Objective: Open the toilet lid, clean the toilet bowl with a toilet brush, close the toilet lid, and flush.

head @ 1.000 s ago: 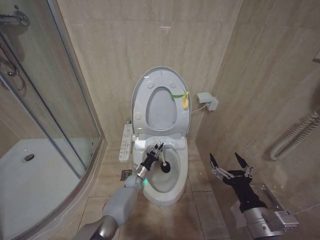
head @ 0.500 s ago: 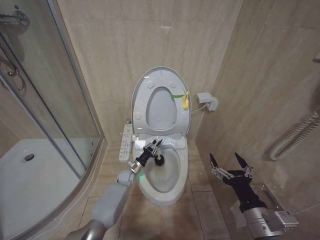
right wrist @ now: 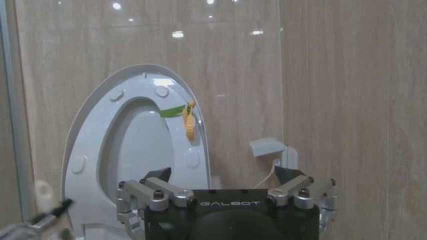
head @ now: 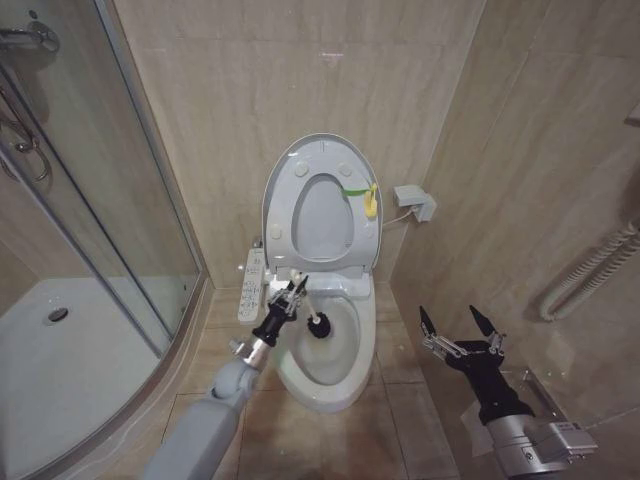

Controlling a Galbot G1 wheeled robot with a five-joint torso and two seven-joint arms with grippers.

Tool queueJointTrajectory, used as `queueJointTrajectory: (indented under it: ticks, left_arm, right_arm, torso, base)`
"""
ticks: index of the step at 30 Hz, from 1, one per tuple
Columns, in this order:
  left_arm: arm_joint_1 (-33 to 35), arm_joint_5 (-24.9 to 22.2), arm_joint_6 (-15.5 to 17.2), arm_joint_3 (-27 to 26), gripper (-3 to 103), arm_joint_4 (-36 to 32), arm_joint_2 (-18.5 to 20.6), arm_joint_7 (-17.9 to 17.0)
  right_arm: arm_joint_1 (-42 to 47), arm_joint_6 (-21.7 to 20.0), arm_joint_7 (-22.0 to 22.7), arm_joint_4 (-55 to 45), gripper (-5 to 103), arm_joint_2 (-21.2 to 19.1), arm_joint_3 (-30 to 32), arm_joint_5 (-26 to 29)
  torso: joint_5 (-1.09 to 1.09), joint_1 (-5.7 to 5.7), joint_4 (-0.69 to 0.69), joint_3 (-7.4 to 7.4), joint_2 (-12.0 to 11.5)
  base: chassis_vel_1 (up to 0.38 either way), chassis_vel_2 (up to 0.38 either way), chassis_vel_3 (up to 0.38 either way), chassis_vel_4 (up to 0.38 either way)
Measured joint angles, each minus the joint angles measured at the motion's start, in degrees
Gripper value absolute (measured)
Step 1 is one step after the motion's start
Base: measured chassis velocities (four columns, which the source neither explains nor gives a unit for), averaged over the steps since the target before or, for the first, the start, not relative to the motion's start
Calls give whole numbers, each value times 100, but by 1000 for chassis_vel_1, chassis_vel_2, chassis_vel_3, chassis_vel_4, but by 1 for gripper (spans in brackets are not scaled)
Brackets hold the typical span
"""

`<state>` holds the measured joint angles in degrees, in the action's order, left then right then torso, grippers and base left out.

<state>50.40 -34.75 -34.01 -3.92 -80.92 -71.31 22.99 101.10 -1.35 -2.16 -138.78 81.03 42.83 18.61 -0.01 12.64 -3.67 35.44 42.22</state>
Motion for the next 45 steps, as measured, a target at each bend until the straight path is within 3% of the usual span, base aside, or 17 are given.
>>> queueJointTrajectory:
  ticks: [7, 9, 12, 15, 22, 24, 26, 28, 31, 34, 38, 42, 45]
  left_arm:
    - [767, -114, 221, -356, 19, -1084, 645, -209]
    - [1221, -143, 315, -552, 19, -1667, 932, -216]
    - [1525, -132, 350, -701, 19, -2074, 1082, -256]
    - [2088, 174, 350, -1200, 19, -2795, 1313, -363]
    - [2946, 883, 182, -2244, 19, -3562, 1288, -394]
    - [3585, 1108, 176, -2766, 19, -4039, 1018, -486]
    - [3816, 1185, 169, -2900, 19, -4165, 899, -522]
    - [4349, 1421, 59, -3216, 19, -4358, 536, -597]
    - [4630, 1583, -130, -3444, 19, -4316, 258, -619]
    - [4845, 1617, -516, -3817, 19, -3862, -70, -575]
    - [4799, 1465, -753, -3971, 19, -3415, -135, -496]
    - [4536, 1006, -1056, -4012, 19, -2773, -138, -258]
    - [4110, 473, -1237, -3949, 19, -1837, -82, 10]
  right_arm:
    - [0, 0, 0, 0, 100, 0, 0, 0]
    - [0, 0, -1, 0, 100, 0, 0, 0]
    - [0, 0, -1, 0, 100, 0, 0, 0]
    - [0, 0, 1, 0, 100, 0, 0, 0]
    - [0, 0, -1, 0, 100, 0, 0, 0]
    - [0, 0, 1, 0, 100, 0, 0, 0]
    - [0, 0, 0, 0, 100, 0, 0, 0]
    - [0, 0, 0, 0, 100, 0, 0, 0]
    - [0, 0, -1, 0, 100, 0, 0, 0]
    - [0, 0, -1, 0, 100, 0, 0, 0]
    - [0, 0, -1, 0, 100, 0, 0, 0]
    - [0, 0, 2, 0, 100, 0, 0, 0]
    - [0, 0, -1, 0, 100, 0, 0, 0]
  torso:
    - [1, 0, 1, 0, 0]
    - [0, 0, 0, 0, 0]
    - [0, 0, 0, 0, 0]
    - [0, 0, -1, 0, 0]
    - [0, 0, 0, 0, -1]
    - [0, 0, -2, 0, -1]
    - [2, 0, 0, 0, -1]
    - [2, 0, 3, 0, 0]
    - [2, -1, 2, 0, 0]
    - [1, 0, 1, 0, 0]
    - [1, 0, 0, 0, -1]
    - [1, 0, 0, 0, -1]
    - [0, 1, -1, 1, -1]
  base:
    - [0, 0, 0, 0]
    - [0, 0, 0, 0]
    - [0, 0, 0, 0]
    - [0, 0, 0, 0]
    - [0, 0, 0, 0]
    - [0, 0, 0, 0]
    - [0, 0, 0, 0]
    - [0, 0, 0, 0]
    - [0, 0, 0, 0]
    - [0, 0, 0, 0]
    - [0, 0, 0, 0]
    - [0, 0, 0, 0]
    - [0, 0, 0, 0]
